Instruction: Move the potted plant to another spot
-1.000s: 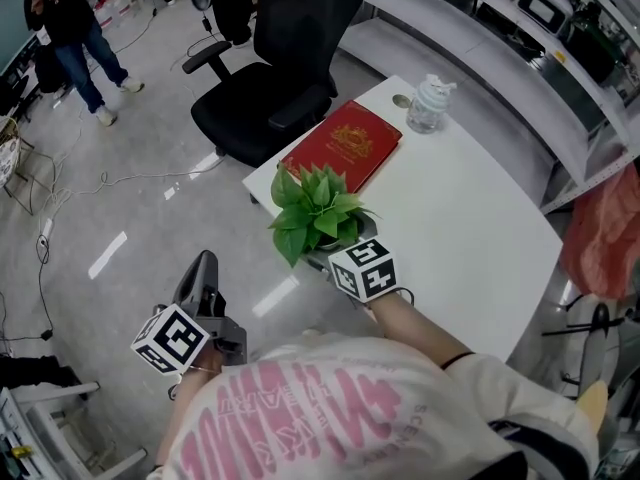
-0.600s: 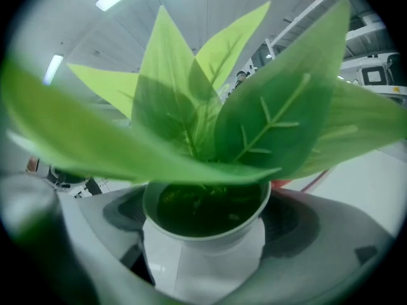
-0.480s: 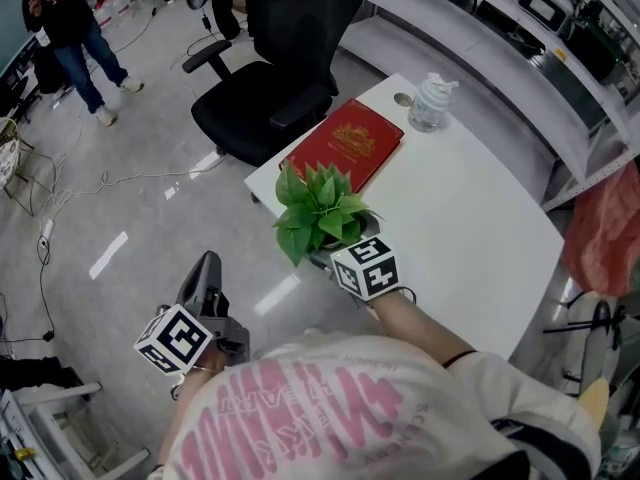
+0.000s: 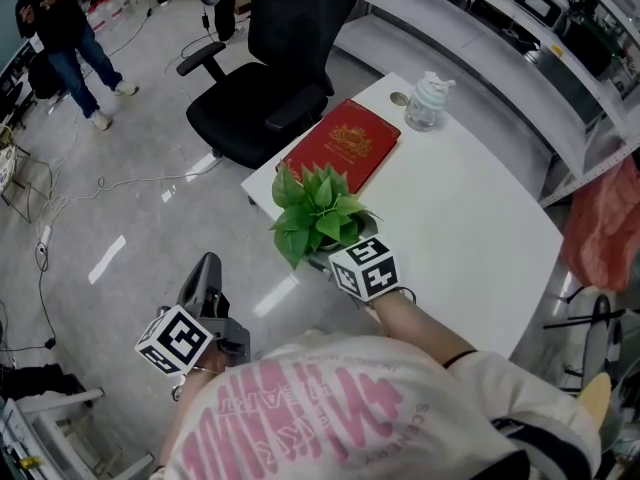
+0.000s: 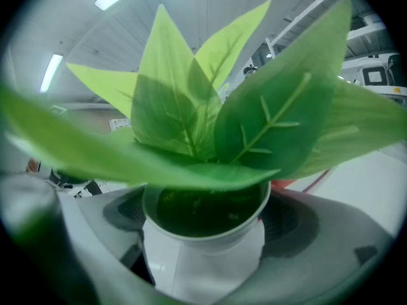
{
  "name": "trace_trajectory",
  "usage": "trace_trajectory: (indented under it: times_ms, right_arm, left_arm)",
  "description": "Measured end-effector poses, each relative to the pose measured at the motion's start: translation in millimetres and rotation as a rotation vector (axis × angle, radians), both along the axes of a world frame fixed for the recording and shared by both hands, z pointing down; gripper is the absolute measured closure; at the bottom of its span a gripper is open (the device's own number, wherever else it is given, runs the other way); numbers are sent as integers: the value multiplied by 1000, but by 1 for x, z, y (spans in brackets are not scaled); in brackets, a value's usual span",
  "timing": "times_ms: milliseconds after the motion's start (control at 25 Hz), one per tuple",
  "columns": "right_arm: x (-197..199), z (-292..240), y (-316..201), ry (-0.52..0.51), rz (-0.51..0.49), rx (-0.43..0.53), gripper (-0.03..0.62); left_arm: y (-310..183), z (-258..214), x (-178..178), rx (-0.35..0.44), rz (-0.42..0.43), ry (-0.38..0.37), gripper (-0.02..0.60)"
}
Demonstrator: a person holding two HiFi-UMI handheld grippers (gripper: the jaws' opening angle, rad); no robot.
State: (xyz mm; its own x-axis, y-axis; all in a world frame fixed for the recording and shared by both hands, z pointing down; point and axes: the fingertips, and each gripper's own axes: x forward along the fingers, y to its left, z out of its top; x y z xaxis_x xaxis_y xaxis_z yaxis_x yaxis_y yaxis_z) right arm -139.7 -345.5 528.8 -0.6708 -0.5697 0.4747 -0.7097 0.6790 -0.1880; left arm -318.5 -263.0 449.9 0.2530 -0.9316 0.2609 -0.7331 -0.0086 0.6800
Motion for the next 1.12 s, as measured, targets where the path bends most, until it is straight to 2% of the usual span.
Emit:
trace_trajectory:
  times_ms: [600, 920, 1120]
  right_arm:
    - [0, 2, 0, 22, -18, -24, 49]
    - [0, 2, 0, 6, 22, -14, 49]
    - [-1, 1, -2, 3, 51, -9, 49]
  left_arm:
    - [-2, 4, -1, -4, 43, 14, 578]
    - [-7, -8, -11, 12, 99, 8, 578]
    - [-4, -4, -19, -6, 114, 2, 578]
